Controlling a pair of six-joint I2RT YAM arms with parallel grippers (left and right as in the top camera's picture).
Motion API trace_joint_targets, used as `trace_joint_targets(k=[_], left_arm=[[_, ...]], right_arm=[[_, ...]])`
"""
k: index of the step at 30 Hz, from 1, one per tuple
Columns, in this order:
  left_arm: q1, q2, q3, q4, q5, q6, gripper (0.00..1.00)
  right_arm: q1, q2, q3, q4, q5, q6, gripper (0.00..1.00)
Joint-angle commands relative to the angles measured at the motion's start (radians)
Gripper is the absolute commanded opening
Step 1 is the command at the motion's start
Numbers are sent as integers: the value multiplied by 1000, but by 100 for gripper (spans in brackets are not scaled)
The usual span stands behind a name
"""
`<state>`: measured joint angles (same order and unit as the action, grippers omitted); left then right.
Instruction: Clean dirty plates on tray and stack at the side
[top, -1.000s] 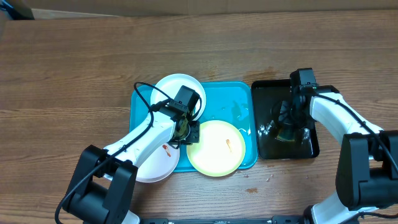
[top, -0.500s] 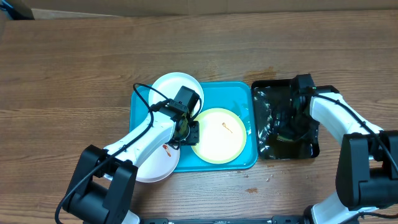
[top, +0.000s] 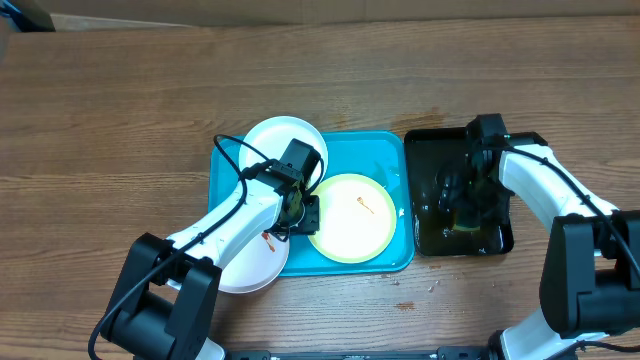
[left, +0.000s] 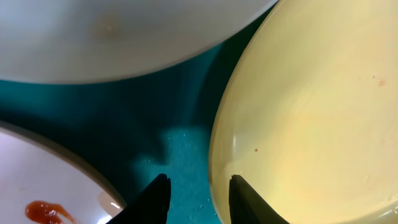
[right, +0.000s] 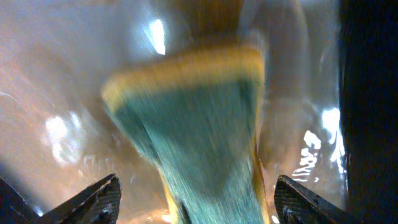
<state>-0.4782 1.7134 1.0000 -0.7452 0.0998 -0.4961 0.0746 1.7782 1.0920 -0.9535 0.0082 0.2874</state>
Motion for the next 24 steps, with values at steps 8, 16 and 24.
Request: trace_joint_targets(k=[8, 16, 24], left_arm=[[-7, 12, -11, -9, -2, -6, 24], [-7, 12, -11, 12, 5, -5, 4], [-7, 12, -11, -7, 5, -6, 4]], right_arm=[[5, 3, -11, 40, -2, -6, 41], [1, -6, 101, -112, -2, -7, 4], [7, -63, 165, -204, -2, -7, 4]])
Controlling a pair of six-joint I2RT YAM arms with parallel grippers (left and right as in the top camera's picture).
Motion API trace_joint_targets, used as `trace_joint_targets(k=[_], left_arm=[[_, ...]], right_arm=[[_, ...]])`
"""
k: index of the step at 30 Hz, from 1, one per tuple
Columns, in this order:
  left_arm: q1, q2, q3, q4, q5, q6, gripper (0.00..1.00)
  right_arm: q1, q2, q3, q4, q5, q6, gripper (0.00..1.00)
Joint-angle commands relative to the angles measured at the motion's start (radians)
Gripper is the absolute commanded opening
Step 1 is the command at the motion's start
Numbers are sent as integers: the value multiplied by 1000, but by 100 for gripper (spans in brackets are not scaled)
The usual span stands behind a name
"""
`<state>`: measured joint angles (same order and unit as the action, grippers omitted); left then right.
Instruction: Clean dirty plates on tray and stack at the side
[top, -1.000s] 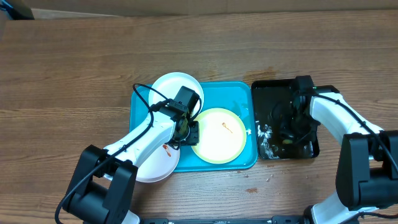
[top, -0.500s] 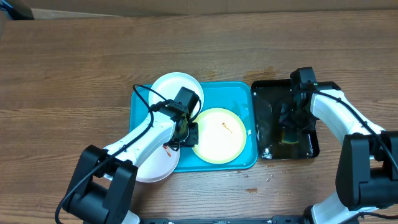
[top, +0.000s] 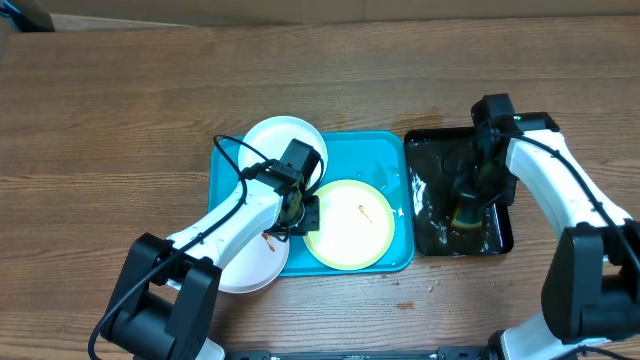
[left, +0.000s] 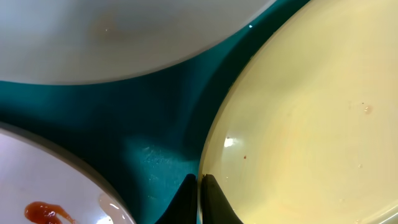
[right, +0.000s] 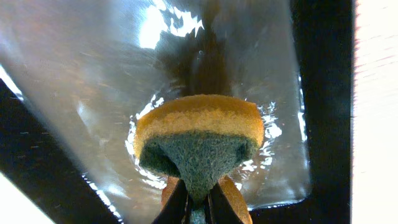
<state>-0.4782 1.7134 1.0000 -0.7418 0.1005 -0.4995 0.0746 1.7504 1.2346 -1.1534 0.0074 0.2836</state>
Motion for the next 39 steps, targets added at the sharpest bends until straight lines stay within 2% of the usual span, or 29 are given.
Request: trace_joint_targets(k=[1, 11, 25, 31, 35, 39], left_arm=[[-7, 12, -11, -11, 5, -2, 4], [-7, 12, -11, -18, 50, 6, 4], [-7, 12, -11, -32, 50, 6, 4], [-7, 12, -11, -32, 50, 6, 4], [-7, 12, -11, -19, 48, 6, 4], [-7, 12, -11, -13, 48, 6, 4]], right_arm=[[7, -35, 23, -13, -4, -3, 4], [10, -46, 24, -117, -63, -42, 4], [11, -54, 24, -124, -71, -59, 4], [14, -74, 24, -100, -304, -185, 4], [67, -84, 24, -70, -324, -184, 4], [180, -84, 24, -12, -323, -181, 4]])
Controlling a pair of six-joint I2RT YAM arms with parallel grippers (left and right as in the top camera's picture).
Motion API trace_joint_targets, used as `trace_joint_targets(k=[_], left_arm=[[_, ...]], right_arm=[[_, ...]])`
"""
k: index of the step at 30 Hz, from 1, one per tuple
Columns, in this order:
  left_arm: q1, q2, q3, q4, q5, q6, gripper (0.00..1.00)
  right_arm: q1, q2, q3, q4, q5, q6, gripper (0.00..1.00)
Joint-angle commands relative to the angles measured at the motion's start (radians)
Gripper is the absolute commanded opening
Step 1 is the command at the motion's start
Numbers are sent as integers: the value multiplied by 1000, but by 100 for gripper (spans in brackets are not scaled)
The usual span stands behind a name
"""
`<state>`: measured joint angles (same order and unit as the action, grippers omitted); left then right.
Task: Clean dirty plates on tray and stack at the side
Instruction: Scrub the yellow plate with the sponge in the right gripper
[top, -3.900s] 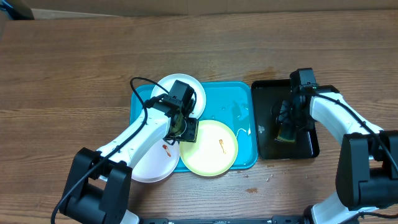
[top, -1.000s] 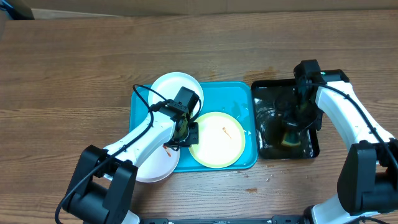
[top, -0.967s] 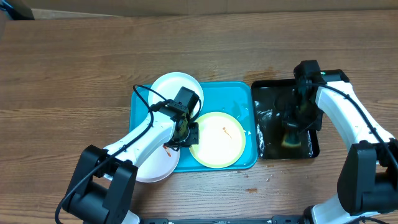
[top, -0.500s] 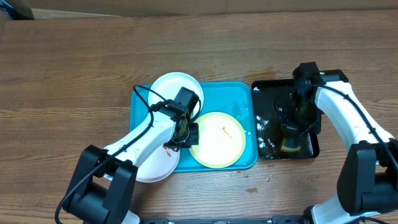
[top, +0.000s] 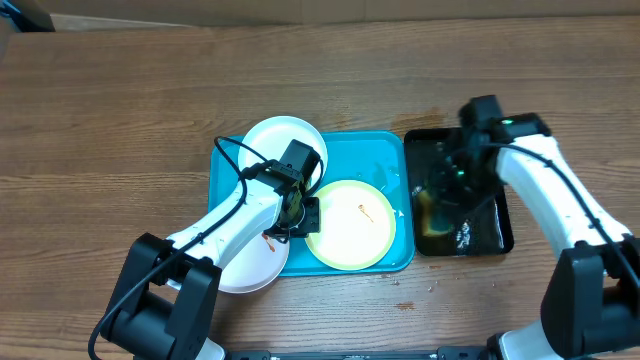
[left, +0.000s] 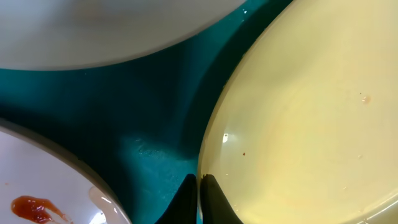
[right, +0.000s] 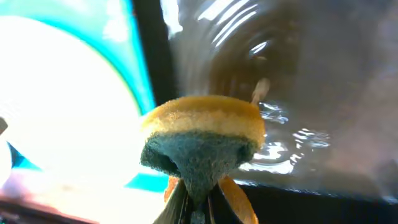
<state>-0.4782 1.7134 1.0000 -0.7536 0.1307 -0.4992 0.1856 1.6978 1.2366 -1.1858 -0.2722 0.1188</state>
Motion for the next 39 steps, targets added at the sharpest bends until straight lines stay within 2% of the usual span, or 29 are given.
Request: trace_joint_targets(k=[1, 8, 12, 14, 17, 23, 34, 39], left_arm=[[-7, 12, -11, -1, 18, 5, 4], [-7, 12, -11, -1, 19, 5, 4], [-7, 12, -11, -1, 19, 5, 4], [-7, 12, -11, -1, 19, 5, 4], [-7, 12, -11, -2, 19, 5, 4], [-7, 12, -11, -5, 19, 5, 4], [-7, 12, -11, -5, 19, 5, 4], [-7, 12, -11, -5, 19, 5, 4]], right_arm=[[110, -31, 23, 43, -43, -14, 4], [353, -29, 19, 196, 145, 142, 4], [443, -10, 7, 286, 152, 170, 4], [475, 10, -3, 324, 234, 170, 4], [494, 36, -7, 344, 369, 134, 4], [493, 51, -7, 339, 449, -24, 4], [492, 139, -44, 360, 482, -29, 4], [492, 146, -80, 385, 488, 11, 4]])
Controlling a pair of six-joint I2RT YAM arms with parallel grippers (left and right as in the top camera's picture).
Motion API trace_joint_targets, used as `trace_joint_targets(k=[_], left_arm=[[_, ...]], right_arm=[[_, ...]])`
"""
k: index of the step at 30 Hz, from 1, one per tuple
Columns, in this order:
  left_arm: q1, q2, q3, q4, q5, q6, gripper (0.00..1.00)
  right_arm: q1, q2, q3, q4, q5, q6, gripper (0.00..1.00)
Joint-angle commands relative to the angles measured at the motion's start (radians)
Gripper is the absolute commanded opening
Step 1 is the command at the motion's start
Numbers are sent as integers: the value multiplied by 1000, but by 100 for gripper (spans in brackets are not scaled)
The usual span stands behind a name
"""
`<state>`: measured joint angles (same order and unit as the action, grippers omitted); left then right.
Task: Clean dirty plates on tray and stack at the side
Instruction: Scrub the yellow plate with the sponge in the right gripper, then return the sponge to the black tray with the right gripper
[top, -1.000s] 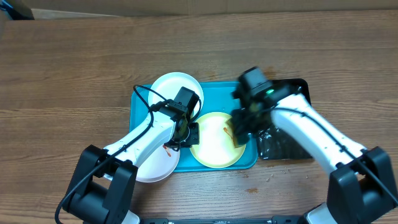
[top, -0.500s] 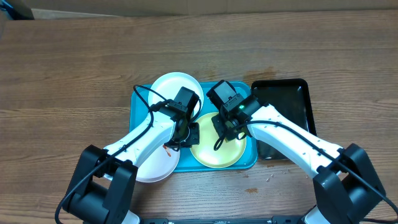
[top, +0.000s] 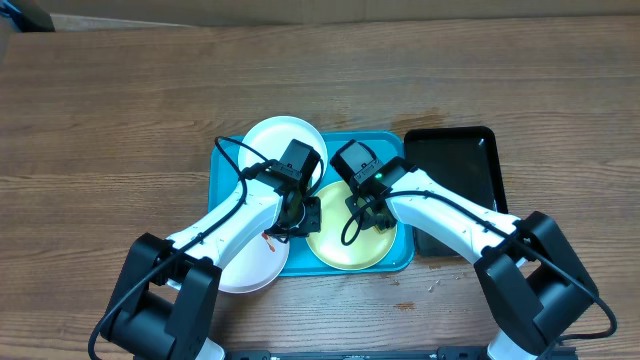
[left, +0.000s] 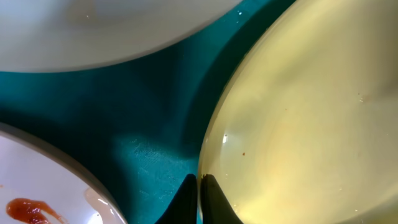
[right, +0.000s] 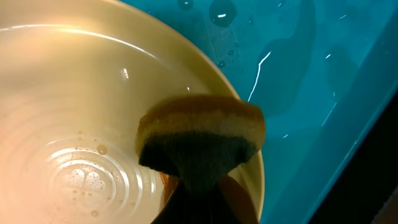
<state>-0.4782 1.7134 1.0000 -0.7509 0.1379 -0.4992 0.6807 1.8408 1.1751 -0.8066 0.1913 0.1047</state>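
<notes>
A pale yellow plate (top: 347, 240) lies on the teal tray (top: 400, 262). My left gripper (left: 199, 180) is shut on the yellow plate's left rim (left: 208, 143). My right gripper (right: 198, 208) is shut on a yellow and green sponge (right: 199, 140), which it holds down on the yellow plate (right: 74, 124); soapy water sits on the plate. A white plate (top: 280, 140) rests at the tray's upper left. Another white plate (top: 245, 265) with a red sauce smear (left: 25, 206) lies at the lower left.
A black basin (top: 458, 185) of water stands right of the tray. Both arms cross over the tray's middle. Bare wooden table (top: 120, 110) surrounds the tray.
My right gripper has moved left with the sponge, from above the black basin onto the yellow plate. The left gripper still holds the plate's rim.
First my right gripper stood open over the sponge in the basin and my left was open at the yellow plate's rim. Then both were shut, on the sponge and the rim. The sponge was then over the basin's left side, and now lies on the plate.
</notes>
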Motion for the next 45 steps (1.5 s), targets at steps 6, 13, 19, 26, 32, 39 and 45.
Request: trace_joint_targets(k=[6, 13, 19, 26, 32, 39, 45], left_arm=[[-7, 12, -11, -7, 12, 5, 4], [-7, 12, -11, -7, 12, 5, 4], [-7, 12, -11, -7, 12, 5, 4], [-7, 12, -11, -3, 12, 5, 4], [-7, 12, -11, -3, 12, 5, 4], [-7, 12, -11, -3, 12, 5, 4], [-7, 11, -9, -5, 12, 5, 4]], right_arm=[[-3, 3, -105, 107, -125, 36, 4], [-3, 2, -153, 166, -158, 104, 4], [-3, 2, -136, 132, -234, 100, 4], [-3, 2, -92, 143, -496, 63, 4], [-50, -16, 14, 75, -536, 57, 4], [-244, -90, 223, -118, -735, -27, 4], [-449, -156, 259, -301, -562, -5, 4]])
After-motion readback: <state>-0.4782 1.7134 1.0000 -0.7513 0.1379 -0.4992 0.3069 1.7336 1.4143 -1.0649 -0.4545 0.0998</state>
